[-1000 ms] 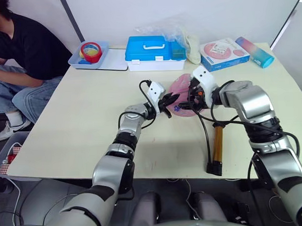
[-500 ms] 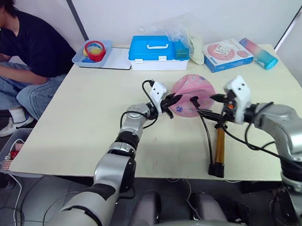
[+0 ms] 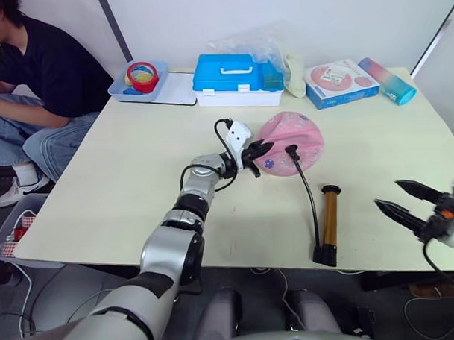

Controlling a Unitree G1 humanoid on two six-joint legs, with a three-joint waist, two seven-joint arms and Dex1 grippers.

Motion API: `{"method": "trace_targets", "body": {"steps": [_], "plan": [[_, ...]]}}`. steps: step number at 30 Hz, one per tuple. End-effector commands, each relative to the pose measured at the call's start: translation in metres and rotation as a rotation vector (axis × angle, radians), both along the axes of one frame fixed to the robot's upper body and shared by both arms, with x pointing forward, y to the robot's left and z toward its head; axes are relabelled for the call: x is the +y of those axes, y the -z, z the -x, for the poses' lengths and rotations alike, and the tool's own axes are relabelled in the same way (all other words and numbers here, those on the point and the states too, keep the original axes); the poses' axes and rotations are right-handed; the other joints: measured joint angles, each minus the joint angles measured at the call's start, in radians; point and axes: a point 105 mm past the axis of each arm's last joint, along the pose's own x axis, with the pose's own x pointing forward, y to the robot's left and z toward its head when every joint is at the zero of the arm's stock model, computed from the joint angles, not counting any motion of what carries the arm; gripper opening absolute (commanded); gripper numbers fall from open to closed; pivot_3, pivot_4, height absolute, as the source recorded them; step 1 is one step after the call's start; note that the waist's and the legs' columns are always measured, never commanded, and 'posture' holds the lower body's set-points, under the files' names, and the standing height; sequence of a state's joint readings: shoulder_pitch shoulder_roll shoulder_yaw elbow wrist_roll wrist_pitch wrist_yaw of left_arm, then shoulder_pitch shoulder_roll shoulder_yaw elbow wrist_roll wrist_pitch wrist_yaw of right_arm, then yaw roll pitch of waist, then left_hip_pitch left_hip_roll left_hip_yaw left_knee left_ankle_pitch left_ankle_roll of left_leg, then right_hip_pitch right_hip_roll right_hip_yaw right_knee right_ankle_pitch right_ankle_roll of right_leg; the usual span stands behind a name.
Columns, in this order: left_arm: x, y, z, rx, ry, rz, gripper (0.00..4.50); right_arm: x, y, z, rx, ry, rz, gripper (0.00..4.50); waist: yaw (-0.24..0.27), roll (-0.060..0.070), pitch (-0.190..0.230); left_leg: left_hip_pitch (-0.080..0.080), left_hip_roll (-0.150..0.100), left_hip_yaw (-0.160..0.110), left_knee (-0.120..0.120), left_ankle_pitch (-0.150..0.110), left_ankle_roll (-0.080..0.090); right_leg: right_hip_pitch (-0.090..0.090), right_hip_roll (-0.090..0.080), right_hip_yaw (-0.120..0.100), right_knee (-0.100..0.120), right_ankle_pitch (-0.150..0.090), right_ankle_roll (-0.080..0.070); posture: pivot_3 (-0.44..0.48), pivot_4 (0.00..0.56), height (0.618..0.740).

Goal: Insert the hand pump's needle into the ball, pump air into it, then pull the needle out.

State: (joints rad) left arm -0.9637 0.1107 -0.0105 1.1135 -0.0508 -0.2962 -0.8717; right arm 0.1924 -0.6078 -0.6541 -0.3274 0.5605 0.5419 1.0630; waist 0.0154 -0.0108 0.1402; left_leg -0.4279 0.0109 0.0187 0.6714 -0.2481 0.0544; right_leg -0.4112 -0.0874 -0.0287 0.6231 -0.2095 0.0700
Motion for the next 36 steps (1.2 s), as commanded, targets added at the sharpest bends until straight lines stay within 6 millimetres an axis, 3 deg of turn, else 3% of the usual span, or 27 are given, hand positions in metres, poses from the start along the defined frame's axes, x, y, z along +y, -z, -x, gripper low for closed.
{"method": "trace_targets", "body": {"steps": [1,13,20,23,30,36], "plan": [[-0.007,0.020,0.007,0.056,0.045,-0.070,0.00,-0.015,-0.013,0.011,-0.101,0.003,0.056,4.46,0.000,0.000,0.000,0.000,0.000,0.000,0.000,0.000,0.000,0.000,0.000,0.000,0.000,0.000,0.000,0.000,0.150,0.740],[-0.001,0.020,0.006,0.058,0.049,-0.089,0.00,-0.042,-0.006,0.041,-0.115,0.063,0.121,4.46,0.004,0.000,0.000,0.000,0.000,0.000,0.000,0.000,0.000,0.000,0.000,0.001,0.000,0.000,0.000,0.000,0.150,0.740],[0.001,0.007,0.005,0.039,0.062,-0.032,0.00,-0.045,-0.007,0.040,-0.156,0.062,0.126,4.46,0.000,0.000,0.000,0.000,0.000,0.001,0.000,0.000,0.000,0.000,0.000,0.001,0.000,0.000,0.000,0.000,0.150,0.740],[0.002,-0.001,0.003,0.014,0.058,-0.005,1.09,-0.042,-0.009,0.035,-0.188,0.053,0.122,4.50,0.000,0.000,0.000,0.000,0.000,0.001,0.000,0.000,0.000,0.000,0.000,0.001,0.000,0.000,0.000,0.000,0.150,0.740],[0.007,-0.020,0.002,-0.049,0.059,0.073,4.48,-0.038,-0.005,0.027,-0.216,0.053,0.120,4.50,0.001,0.000,0.005,0.000,0.000,0.001,0.001,0.000,0.000,0.000,0.000,0.001,0.000,0.000,0.000,0.000,0.150,0.740],[0.015,-0.038,0.007,-0.108,0.095,0.146,4.48,-0.037,-0.004,0.022,-0.245,0.060,0.146,4.50,0.000,0.000,0.007,0.000,0.000,0.001,0.001,0.000,0.000,0.000,0.000,0.001,0.001,0.000,0.000,0.000,0.150,0.740]]}}
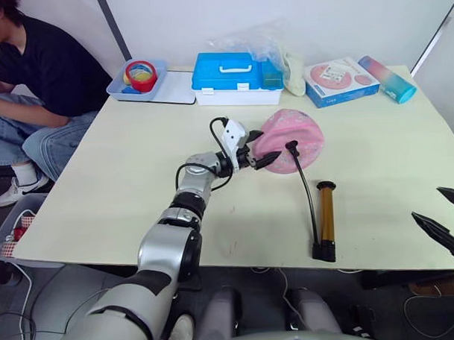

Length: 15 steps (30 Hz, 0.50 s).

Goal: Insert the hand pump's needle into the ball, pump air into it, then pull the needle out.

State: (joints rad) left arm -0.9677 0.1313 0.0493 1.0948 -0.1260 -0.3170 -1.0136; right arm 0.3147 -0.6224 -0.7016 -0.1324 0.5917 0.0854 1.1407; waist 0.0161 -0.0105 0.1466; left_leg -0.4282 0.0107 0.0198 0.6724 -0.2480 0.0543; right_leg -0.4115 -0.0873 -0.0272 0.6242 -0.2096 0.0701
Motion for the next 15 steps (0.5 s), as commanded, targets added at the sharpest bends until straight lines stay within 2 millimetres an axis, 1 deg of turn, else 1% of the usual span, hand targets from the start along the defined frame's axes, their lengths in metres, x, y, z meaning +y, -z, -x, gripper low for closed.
{"method": "trace_targets", "body": {"steps": [1,4,6,12,15], "plan": [[0.009,-0.022,0.003,-0.082,0.017,0.061,4.48,-0.002,-0.006,-0.003,-0.054,0.013,0.037,4.50,-0.001,0.000,0.000,0.000,0.000,0.000,0.000,0.000,0.000,0.000,0.000,0.000,0.000,0.000,0.000,0.000,0.150,0.740],[0.017,-0.025,0.007,-0.092,0.037,0.066,4.48,-0.002,-0.005,-0.006,-0.059,0.009,0.040,4.50,-0.001,0.001,0.000,0.000,0.000,0.000,0.001,0.000,0.000,0.000,0.000,0.001,0.001,0.000,0.000,0.000,0.150,0.740],[0.028,-0.022,0.012,-0.086,0.052,0.048,4.48,-0.001,-0.004,-0.006,-0.054,0.000,0.037,4.50,-0.003,0.001,0.000,0.001,0.000,0.000,0.001,0.000,0.000,0.000,0.000,0.001,0.001,0.000,0.000,0.000,0.150,0.740],[0.062,-0.005,0.031,-0.025,0.072,-0.020,4.48,0.001,0.001,-0.007,-0.044,-0.020,0.036,4.50,-0.003,0.001,0.001,0.002,0.001,0.002,0.001,0.000,0.000,0.000,0.001,0.002,0.002,0.000,0.000,0.000,0.150,0.740],[0.081,0.006,0.046,0.026,0.091,-0.057,4.48,0.002,0.004,-0.007,-0.032,-0.027,0.035,4.50,-0.002,0.001,0.001,0.002,0.001,0.002,0.002,0.000,0.000,0.001,0.000,0.002,0.003,0.000,0.000,0.000,0.150,0.740]]}}
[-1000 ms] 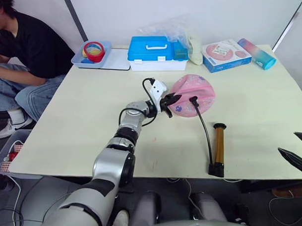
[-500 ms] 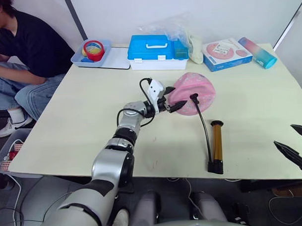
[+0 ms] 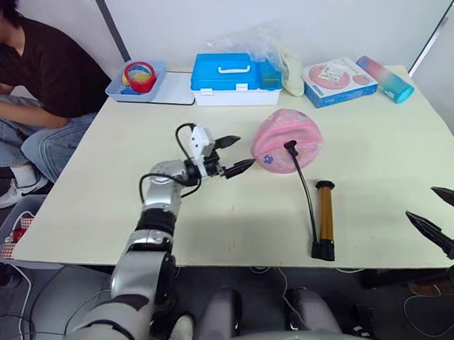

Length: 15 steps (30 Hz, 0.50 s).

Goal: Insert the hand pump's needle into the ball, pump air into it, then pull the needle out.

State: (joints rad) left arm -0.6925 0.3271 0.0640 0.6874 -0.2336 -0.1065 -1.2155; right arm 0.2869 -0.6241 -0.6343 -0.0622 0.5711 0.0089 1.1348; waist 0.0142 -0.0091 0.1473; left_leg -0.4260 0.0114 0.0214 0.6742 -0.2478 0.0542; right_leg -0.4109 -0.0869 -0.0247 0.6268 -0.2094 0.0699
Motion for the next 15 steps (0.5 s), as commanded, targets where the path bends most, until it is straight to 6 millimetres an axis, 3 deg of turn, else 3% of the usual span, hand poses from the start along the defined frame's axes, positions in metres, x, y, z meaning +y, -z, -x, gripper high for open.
{"method": "trace_targets", "body": {"steps": [1,15], "plan": [[0.015,-0.004,0.017,0.004,0.052,-0.028,4.48,-0.001,-0.007,0.001,-0.026,-0.017,0.031,4.50,0.001,0.000,0.000,0.000,0.000,0.000,0.000,0.000,0.000,0.000,0.000,0.000,0.000,0.000,0.000,0.000,0.150,0.740],[0.084,0.017,0.073,0.140,-0.031,-0.136,4.48,-0.009,0.010,0.013,0.028,-0.032,0.096,4.50,0.000,0.001,0.000,0.008,0.007,0.006,0.000,0.000,0.000,0.004,0.000,0.005,0.001,-0.002,-0.004,0.000,0.150,0.740]]}}
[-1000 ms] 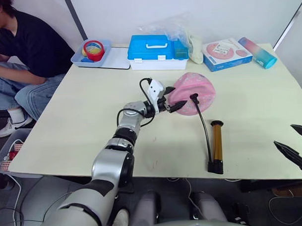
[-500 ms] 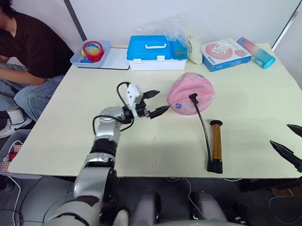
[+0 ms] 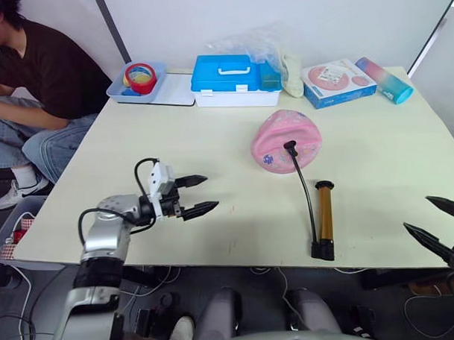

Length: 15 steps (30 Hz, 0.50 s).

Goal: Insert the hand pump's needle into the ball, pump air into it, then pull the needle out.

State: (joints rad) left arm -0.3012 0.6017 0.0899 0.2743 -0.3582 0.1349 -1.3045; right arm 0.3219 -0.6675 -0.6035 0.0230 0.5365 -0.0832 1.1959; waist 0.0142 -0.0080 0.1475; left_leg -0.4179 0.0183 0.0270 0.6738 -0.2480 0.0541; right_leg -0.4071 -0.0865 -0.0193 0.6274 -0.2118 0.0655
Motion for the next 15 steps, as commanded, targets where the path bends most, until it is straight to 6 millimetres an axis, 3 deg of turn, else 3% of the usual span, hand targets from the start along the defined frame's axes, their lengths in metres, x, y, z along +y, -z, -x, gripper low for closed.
{"method": "trace_targets", "body": {"steps": [1,9,15], "plan": [[0.012,-0.014,0.006,-0.041,-0.008,-0.007,4.48,-0.003,-0.006,0.005,-0.031,0.009,0.024,4.50,0.000,0.000,0.000,0.000,0.000,0.001,0.000,0.000,0.000,0.000,0.000,0.001,0.000,0.000,0.000,0.000,0.150,0.740],[0.022,-0.012,0.013,-0.022,-0.004,-0.036,4.48,-0.005,-0.005,0.011,-0.022,0.011,0.033,4.50,0.000,0.000,0.000,0.003,0.003,0.007,0.000,0.000,0.000,-0.001,0.000,0.005,0.000,0.000,0.000,0.000,0.150,0.740],[0.009,-0.009,0.013,-0.031,0.037,-0.075,4.48,-0.002,-0.005,0.010,-0.020,-0.007,0.036,4.50,0.000,0.000,0.000,0.003,0.003,0.008,0.000,0.000,0.000,-0.001,0.000,0.005,0.000,0.000,0.000,0.000,0.150,0.740]]}}
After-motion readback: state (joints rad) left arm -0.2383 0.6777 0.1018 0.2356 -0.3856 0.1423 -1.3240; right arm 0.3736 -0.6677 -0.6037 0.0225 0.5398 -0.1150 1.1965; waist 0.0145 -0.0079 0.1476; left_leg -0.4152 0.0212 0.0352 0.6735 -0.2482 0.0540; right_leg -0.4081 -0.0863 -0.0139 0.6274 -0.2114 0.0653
